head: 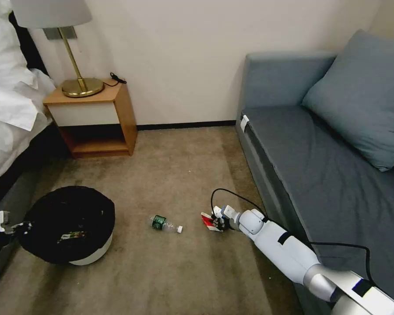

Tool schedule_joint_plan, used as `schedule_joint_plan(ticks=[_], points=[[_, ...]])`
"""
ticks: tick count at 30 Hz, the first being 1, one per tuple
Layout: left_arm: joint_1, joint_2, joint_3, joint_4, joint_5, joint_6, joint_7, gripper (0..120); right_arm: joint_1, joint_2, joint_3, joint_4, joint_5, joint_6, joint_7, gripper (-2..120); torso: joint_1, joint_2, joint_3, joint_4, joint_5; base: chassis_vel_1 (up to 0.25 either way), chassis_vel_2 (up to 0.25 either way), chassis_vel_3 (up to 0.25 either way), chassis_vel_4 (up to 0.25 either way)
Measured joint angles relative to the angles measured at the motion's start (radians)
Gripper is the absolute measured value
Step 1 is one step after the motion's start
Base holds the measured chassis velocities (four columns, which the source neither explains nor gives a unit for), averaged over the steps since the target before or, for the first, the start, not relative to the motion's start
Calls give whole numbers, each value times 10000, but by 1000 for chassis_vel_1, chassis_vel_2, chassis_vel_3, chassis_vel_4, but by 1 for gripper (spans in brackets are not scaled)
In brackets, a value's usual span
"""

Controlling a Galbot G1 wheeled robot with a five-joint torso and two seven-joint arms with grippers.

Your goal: Pick up the trash bin, then pick up the garbage on the floor and place it into the trash bin.

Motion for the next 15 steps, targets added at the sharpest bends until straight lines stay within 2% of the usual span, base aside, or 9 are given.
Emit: schedule_joint_plan(ticks=[1,6,9,11,12,13,14,15], points=[[14,0,-14,-2,-5,0,-2,4,-26,-6,9,23,0,42,13,1,0,0,0,0,0,0,0,0,0],[27,-1,-35,-6,-18,0,-7,4,-209,-232,285,751,467,63,113,0,0,0,1,-1,0,0,0,0,0],[24,-1,-33,72,-23,0,-7,4,-370,-607,629,3102,2415,-238,597,0,0,0,-1,-3,0,0,0,0,0],[22,-1,-28,86,-22,0,-7,4,-359,-644,619,3549,2780,-300,687,0,0,0,-1,-3,-2,0,0,0,0],[17,-14,0,102,-13,-1,-7,4,-266,-647,464,4392,3580,-398,905,0,0,0,0,-2,-1,0,0,0,0],[15,-31,14,102,-5,-1,-8,4,-198,-611,367,4678,3899,-421,976,0,0,0,0,-1,0,0,0,0,0],[27,-91,30,49,8,-1,-9,4,127,-359,-65,5199,4759,-204,1124,0,0,0,-1,-1,-3,0,0,0,0],[27,-91,30,49,8,-1,-9,4,127,-359,-65,5199,4759,-204,1124,0,0,0,-1,-1,-3,0,0,0,0]])
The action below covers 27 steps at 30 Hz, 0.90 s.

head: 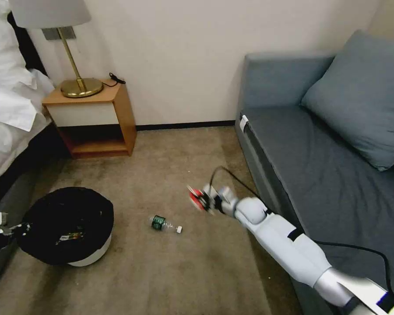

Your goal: Pick up the trash bin, then pick up the garbage on the floor and place it into the trash bin.

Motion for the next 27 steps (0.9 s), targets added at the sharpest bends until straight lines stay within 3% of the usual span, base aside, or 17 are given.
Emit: schedule_joint_plan(ticks=[3,5,6,8,12,20,27], points=[[92,-142,30,-234,25,18,-39,4,882,1160,-1376,-71,1064,1290,179,0,0,0,1,3,1,0,0,0,0],[105,-162,36,-256,36,25,-59,4,1076,1418,-1644,-202,1147,1513,255,0,0,0,0,3,0,0,0,0,0],[116,-184,41,-293,49,39,-86,3,1459,2018,-2194,-520,1252,1843,479,0,0,0,1,6,0,0,0,0,0],[119,-206,61,-332,62,47,-104,3,1873,2830,-2681,-948,1330,1983,751,0,0,0,1,7,-1,0,0,0,0],[118,-252,114,-365,105,48,-111,3,2234,3649,-3110,-1540,1415,2049,1130,0,0,0,0,9,0,0,0,0,0],[146,-199,111,-387,99,52,-116,3,2300,3732,-3921,-2539,1212,2565,1566,0,0,0,1,-4,-1,0,0,0,0],[135,-176,90,-439,43,68,-119,3,2063,3699,-4560,-2576,942,2454,2444,26,0,0,1,2,3,0,0,0,0]])
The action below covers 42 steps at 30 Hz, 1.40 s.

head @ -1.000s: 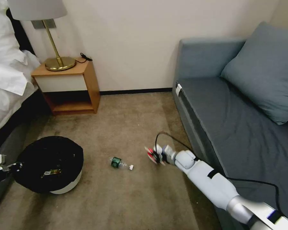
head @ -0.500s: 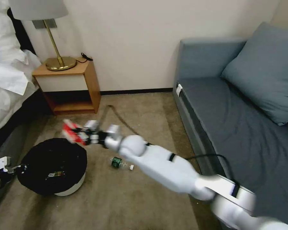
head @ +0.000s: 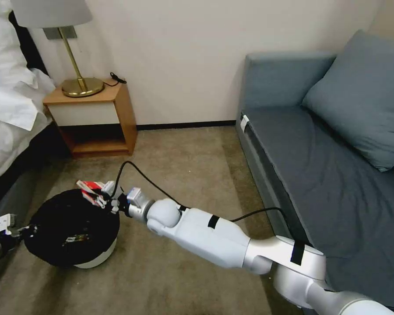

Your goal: Pick up the trash bin, then pick up the garbage on the floor and place it into the trash bin.

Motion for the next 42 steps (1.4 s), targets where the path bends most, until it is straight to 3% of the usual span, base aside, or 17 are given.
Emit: schedule_joint_plan(ticks=[2,4,8,11,13,14,19,26,29,30,32,39,42], points=[[-8,-28,2,-23,-1,5,-2,3,0,-3,-88,0,-26,-58,78,30,0,0,0,-1,0,0,0,0,0],[6,-98,-4,-123,-2,26,-22,3,12,-13,-270,20,-83,-177,186,42,0,0,0,-3,0,0,0,0,0],[74,-132,-62,-167,-4,26,-24,3,60,-18,-498,127,-100,-249,202,53,0,0,0,-1,0,0,0,0,0],[84,-140,-95,-123,-4,27,-24,3,88,-24,-704,287,-86,-253,208,68,0,0,0,1,0,0,0,0,0],[81,-142,-95,-120,-3,27,-25,3,88,-25,-721,320,-85,-253,208,70,0,0,0,0,0,0,0,0,0],[59,-154,-95,-100,-4,27,-24,3,88,-28,-725,425,-79,-244,201,78,1,0,0,0,1,0,0,0,0],[-2,-139,-81,65,-5,23,-27,3,105,-32,-212,566,87,-307,157,96,0,0,0,-1,0,0,0,0,0],[-63,-29,-112,256,-59,5,-17,3,-7,-39,456,727,173,-908,70,100,0,0,0,-2,0,0,0,0,0],[9,54,-279,273,-143,-4,-2,3,-673,-120,912,1102,458,-2017,-49,100,0,0,0,3,6,0,0,0,0],[9,54,-279,273,-143,-4,-2,3,-673,-120,912,1102,458,-2017,-49,100,0,0,0,3,6,0,0,0,0],[51,79,-358,352,-160,-12,15,3,-1220,-629,1435,1213,641,-2666,-420,100,0,0,0,4,5,0,0,0,0],[53,90,-360,492,-154,-34,33,3,-1797,-1339,2519,947,803,-2934,-1097,100,0,0,-1,-5,4,0,0,0,0],[77,85,-368,458,-135,-37,33,3,-1969,-1641,2903,188,138,-3011,-1548,100,0,0,-1,0,2,0,0,0,0]])
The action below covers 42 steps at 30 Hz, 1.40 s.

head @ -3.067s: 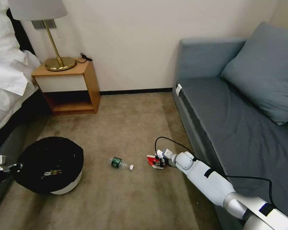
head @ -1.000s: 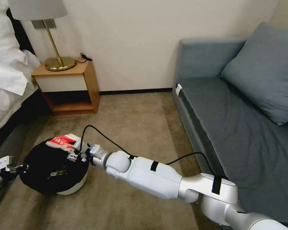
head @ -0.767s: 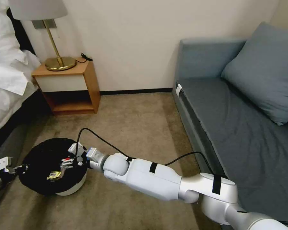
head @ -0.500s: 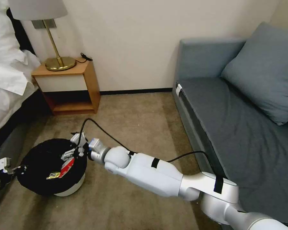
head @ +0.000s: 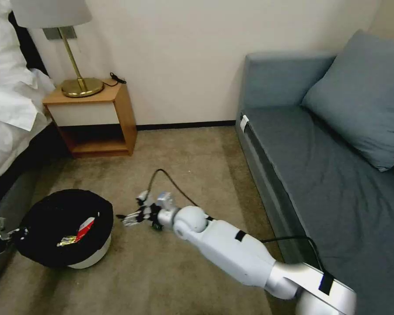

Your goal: Pick up the trash bin, then pick up the garbage on the floor and place it into the trash bin.

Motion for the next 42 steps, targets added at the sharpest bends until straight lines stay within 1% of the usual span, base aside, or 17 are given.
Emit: schedule_joint_plan(ticks=[2,4,5,7,9,16,20,22,25,32,35,36,37,38,39,41,42], points=[[5,0,-4,-7,2,0,0,3,-23,-18,16,-169,-298,-21,-60,100,0,0,0,0,0,0,0,0,0],[13,7,-4,-26,6,0,0,3,-63,54,2,-1007,-2035,-226,-180,100,1,0,1,-3,-1,0,0,0,0],[10,13,-2,-26,7,0,0,3,-66,159,-27,-1335,-2546,-269,-198,100,1,0,1,-3,-1,0,0,0,0],[3,13,4,-27,8,0,0,3,-65,248,-39,-1541,-2805,-273,-209,100,1,0,1,-3,-1,0,0,0,0],[-4,2,27,-83,12,-1,0,3,-35,626,-7,-2336,-3532,-191,-245,100,1,0,1,0,-1,0,0,0,0],[88,-29,-3,-198,21,0,0,3,146,1145,71,-3293,-4117,74,-517,100,1,0,1,-1,-1,0,0,0,0],[181,-26,-68,-200,11,0,0,3,331,1573,222,-4192,-4772,331,-662,100,0,0,1,1,-1,0,0,0,0],[212,-14,-85,-214,10,7,-2,3,413,1623,435,-4634,-5012,459,-672,100,0,0,1,4,-1,0,0,0,0],[246,-2,-102,-287,3,23,-9,3,488,1629,821,-5325,-5352,634,-692,100,1,0,0,-5,-1,0,0,0,0],[251,62,-112,-275,-10,34,-12,3,541,1628,1173,-6050,-5548,889,-825,98,0,0,1,0,-1,0,0,0,0],[264,99,-112,-277,-19,40,-12,3,564,1624,1422,-6349,-5658,1013,-921,88,1,0,1,-1,-1,0,0,0,0],[282,129,-112,-304,-33,46,-12,3,575,1622,1533,-6487,-5768,1079,-967,82,1,0,1,-2,-1,0,0,0,0],[282,129,-112,-304,-33,46,-12,3,575,1622,1533,-6487,-5768,1079,-967,82,1,0,1,-2,-1,0,0,0,0],[289,151,-112,-321,-42,51,-12,3,577,1621,1599,-6561,-5837,1112,-984,77,0,0,1,-2,-1,0,0,0,0],[291,163,-112,-328,-48,54,-12,3,577,1621,1647,-6625,-5876,1140,-986,76,1,0,1,-2,-1,0,0,0,0],[294,205,-105,-335,-60,61,-17,3,577,1624,1801,-6775,-5960,1248,-1039,64,0,0,1,0,0,0,0,0,0],[294,205,-105,-335,-60,61,-17,3,577,1624,1801,-6775,-5960,1248,-1039,64,0,0,1,0,0,0,0,0,0]])
